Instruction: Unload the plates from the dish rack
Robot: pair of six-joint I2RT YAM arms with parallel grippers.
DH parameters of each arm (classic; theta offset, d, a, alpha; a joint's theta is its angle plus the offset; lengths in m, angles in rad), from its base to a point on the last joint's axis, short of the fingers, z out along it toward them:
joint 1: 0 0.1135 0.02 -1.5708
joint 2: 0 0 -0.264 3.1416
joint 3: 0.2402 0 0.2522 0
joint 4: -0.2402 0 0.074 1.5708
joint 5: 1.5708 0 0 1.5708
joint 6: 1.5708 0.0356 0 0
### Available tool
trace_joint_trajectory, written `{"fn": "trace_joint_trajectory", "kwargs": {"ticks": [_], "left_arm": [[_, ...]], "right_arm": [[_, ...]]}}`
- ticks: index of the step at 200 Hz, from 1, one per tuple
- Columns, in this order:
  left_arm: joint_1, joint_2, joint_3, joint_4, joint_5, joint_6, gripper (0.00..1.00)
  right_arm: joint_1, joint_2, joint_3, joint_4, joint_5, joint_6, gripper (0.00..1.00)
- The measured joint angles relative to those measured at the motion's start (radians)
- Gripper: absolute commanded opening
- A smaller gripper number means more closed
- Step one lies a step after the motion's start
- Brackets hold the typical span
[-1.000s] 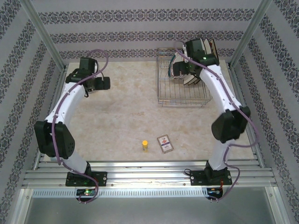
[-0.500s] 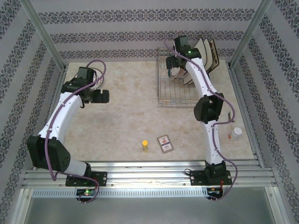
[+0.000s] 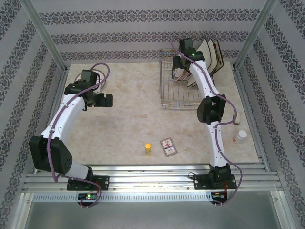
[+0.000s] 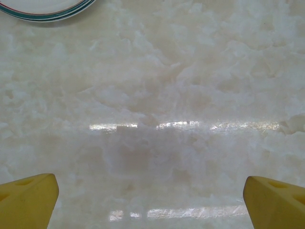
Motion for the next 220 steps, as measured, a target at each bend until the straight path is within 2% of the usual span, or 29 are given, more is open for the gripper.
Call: {"fn": "trace_joint_trajectory", "kwargs": {"ticks": [24, 62, 77, 111, 125, 149, 169, 220], "left_arm": [[0.0, 0.0, -0.003, 0.0, 0.0, 0.003, 1.0], [0.0, 0.0, -0.015, 0.002, 0.0, 0.009, 1.0], [0.0, 0.0, -0.02, 0.006, 0.0, 0.01, 1.0], [0.0, 0.009, -0.031, 0.019, 0.003, 0.01, 1.0], [0.0, 0.01, -0.039, 0.023, 0.003, 0.01, 1.0], [0.002, 0.01, -0.048, 0.024, 0.003, 0.01, 1.0], [0.001, 0.01, -0.05, 0.025, 0.003, 0.01, 1.0], [0.002, 0.007, -0.062, 0.027, 0.003, 0.01, 1.0]], "right_arm": [[0.001, 0.038, 0.037, 0.016, 0.009, 0.011, 0.45], [0.006, 0.053, 0.04, 0.027, 0.053, 0.032, 0.38], [0.01, 0.053, 0.041, 0.031, 0.061, 0.033, 0.27], [0.023, 0.053, 0.042, 0.039, 0.07, 0.036, 0.22], [0.027, 0.053, 0.042, 0.042, 0.082, 0.032, 0.13], [0.021, 0.053, 0.042, 0.034, 0.13, 0.029, 0.05], [0.019, 0.051, 0.042, 0.028, 0.135, 0.029, 0.0], [0.029, -0.003, 0.034, -0.018, 0.157, 0.021, 0.0]]}}
